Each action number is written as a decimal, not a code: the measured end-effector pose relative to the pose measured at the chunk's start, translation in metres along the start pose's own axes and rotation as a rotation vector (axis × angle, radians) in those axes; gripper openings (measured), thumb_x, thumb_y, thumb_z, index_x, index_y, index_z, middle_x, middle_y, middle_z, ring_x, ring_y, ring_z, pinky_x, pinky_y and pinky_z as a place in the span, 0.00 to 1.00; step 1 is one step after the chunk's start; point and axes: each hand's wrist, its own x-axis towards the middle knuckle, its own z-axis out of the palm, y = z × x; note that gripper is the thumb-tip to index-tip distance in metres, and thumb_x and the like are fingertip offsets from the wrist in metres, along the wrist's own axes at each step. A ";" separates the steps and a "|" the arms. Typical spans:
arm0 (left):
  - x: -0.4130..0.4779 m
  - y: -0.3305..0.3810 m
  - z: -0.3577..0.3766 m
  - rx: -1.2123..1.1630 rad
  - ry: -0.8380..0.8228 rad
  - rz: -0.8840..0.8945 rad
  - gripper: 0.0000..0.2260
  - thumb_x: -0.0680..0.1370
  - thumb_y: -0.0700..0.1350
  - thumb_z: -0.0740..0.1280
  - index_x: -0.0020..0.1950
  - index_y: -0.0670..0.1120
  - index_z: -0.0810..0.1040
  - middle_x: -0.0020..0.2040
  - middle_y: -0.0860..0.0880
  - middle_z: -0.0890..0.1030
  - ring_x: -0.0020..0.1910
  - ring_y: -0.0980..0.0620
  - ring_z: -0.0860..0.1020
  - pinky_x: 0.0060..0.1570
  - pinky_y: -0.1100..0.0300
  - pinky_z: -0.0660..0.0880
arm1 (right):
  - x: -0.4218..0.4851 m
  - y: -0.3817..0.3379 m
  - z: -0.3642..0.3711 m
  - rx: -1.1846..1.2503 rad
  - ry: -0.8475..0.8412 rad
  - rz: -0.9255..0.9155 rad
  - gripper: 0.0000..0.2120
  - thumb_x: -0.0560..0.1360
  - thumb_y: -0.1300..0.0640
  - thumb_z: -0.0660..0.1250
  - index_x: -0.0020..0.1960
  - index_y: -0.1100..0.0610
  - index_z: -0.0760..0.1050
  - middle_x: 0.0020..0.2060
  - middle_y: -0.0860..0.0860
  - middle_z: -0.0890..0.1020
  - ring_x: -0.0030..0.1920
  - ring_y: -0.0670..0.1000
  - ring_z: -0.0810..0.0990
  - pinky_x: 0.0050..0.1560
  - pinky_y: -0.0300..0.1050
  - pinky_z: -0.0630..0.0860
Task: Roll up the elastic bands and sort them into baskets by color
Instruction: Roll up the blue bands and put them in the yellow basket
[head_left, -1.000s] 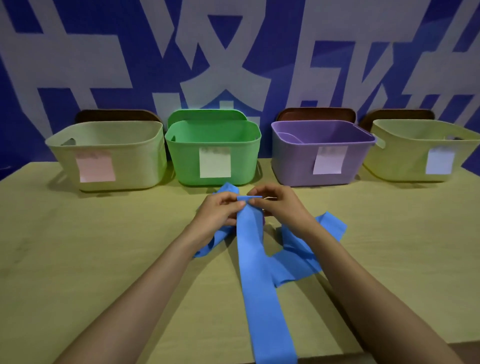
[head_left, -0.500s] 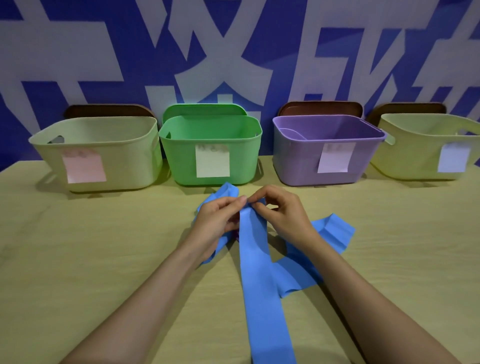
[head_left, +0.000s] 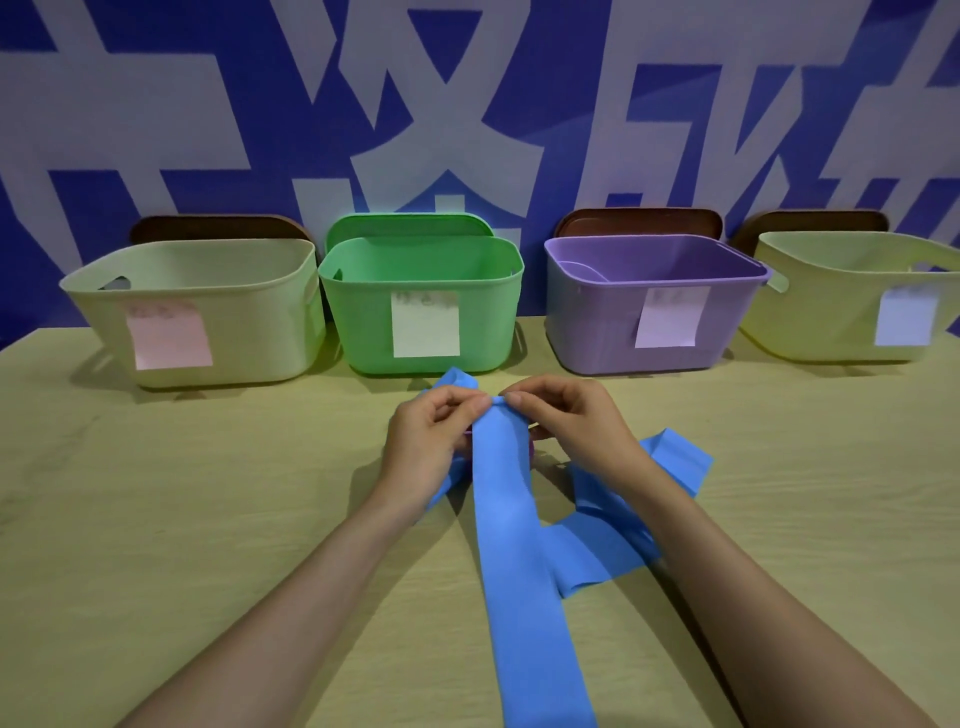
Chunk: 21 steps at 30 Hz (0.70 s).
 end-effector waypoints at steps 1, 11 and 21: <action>0.000 0.000 0.001 0.007 -0.006 0.005 0.04 0.76 0.39 0.68 0.47 0.39 0.82 0.43 0.45 0.84 0.40 0.56 0.82 0.40 0.64 0.79 | 0.000 0.000 0.000 0.008 0.009 0.006 0.05 0.76 0.59 0.68 0.44 0.51 0.81 0.38 0.45 0.84 0.40 0.41 0.81 0.40 0.34 0.76; -0.002 0.001 0.000 -0.084 -0.027 -0.034 0.06 0.75 0.34 0.68 0.49 0.42 0.82 0.47 0.41 0.83 0.43 0.50 0.81 0.46 0.57 0.79 | -0.002 0.000 -0.002 0.149 -0.001 0.056 0.05 0.74 0.67 0.68 0.47 0.59 0.80 0.41 0.53 0.83 0.41 0.44 0.81 0.43 0.34 0.76; -0.002 -0.003 0.002 -0.059 -0.056 -0.070 0.09 0.74 0.35 0.69 0.53 0.43 0.80 0.52 0.39 0.81 0.52 0.42 0.80 0.53 0.46 0.76 | -0.003 0.001 0.000 0.130 0.040 0.052 0.07 0.73 0.71 0.67 0.44 0.61 0.80 0.39 0.52 0.83 0.40 0.44 0.81 0.43 0.35 0.76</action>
